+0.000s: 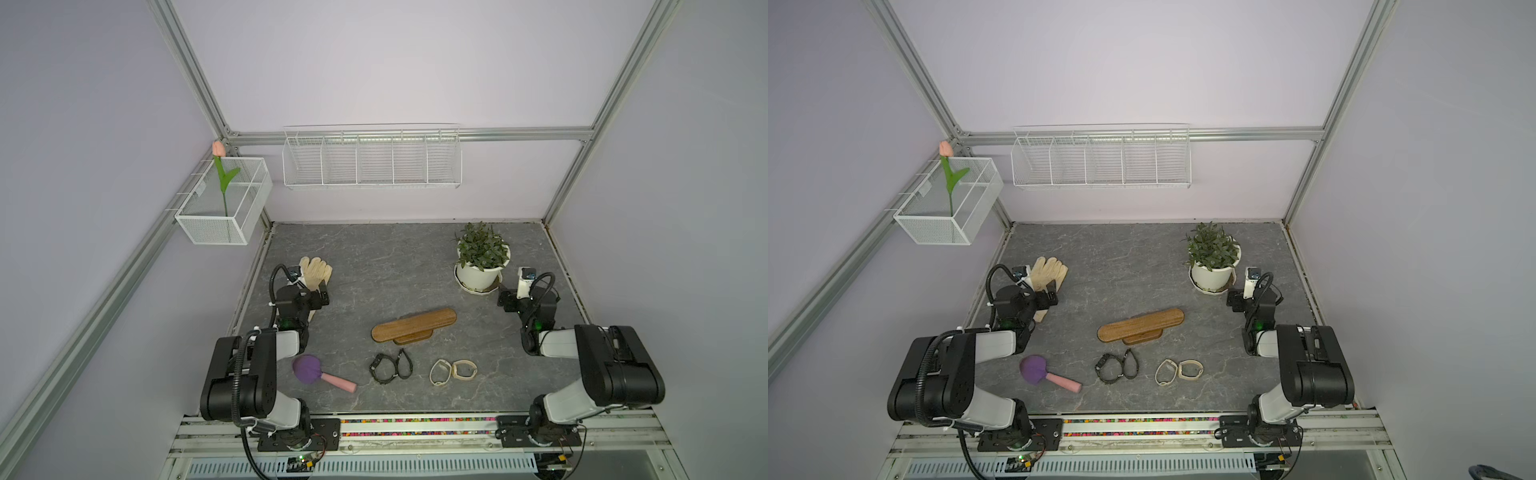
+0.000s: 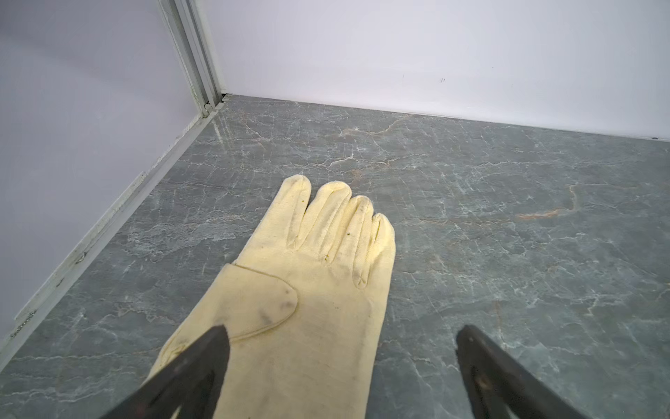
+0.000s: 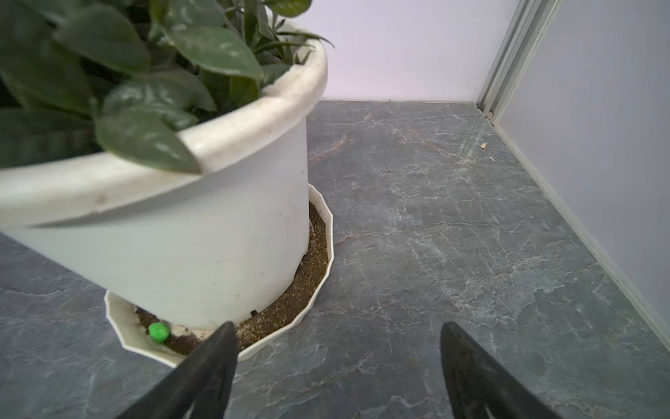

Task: Place watch on stand
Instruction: Pick up the watch at the center of the board.

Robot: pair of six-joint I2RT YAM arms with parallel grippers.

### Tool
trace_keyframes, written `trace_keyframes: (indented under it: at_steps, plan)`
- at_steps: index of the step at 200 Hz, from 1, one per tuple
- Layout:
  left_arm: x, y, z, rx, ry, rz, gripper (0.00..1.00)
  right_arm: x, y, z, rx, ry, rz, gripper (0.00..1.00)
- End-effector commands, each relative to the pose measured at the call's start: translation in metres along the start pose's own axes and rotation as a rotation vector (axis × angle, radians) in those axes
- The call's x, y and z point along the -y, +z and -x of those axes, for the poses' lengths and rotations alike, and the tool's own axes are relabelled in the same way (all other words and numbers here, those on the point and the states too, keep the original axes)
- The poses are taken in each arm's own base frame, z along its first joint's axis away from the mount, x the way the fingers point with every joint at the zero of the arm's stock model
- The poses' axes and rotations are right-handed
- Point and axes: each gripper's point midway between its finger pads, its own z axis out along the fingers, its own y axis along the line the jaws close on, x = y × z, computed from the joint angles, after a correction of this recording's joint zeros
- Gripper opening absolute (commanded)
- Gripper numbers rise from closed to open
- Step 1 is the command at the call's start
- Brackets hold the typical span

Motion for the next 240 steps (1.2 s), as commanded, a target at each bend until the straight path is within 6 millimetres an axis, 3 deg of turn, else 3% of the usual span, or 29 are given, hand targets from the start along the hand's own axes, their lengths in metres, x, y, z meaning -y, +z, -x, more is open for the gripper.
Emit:
trace_keyframes:
  at_steps: [1, 168, 197, 240]
  plan:
    - [-0.001, 0.004, 0.012, 0.033, 0.009, -0.002, 0.99, -0.001, 0.0, 0.005, 0.029, -0.018, 0.011, 0.88]
    - [0.0, 0.003, 0.013, 0.041, 0.018, -0.007, 0.99, 0.005, -0.001, 0.005, 0.03, -0.008, -0.025, 0.89]
    - [0.009, -0.004, 0.032, 0.035, 0.055, -0.023, 0.99, 0.022, -0.029, 0.016, 0.141, 0.026, -0.144, 0.88]
    - [0.0, -0.034, 0.069, 0.077, -0.031, 0.074, 0.99, 0.037, -0.078, 0.042, 0.229, 0.09, -0.279, 0.88]
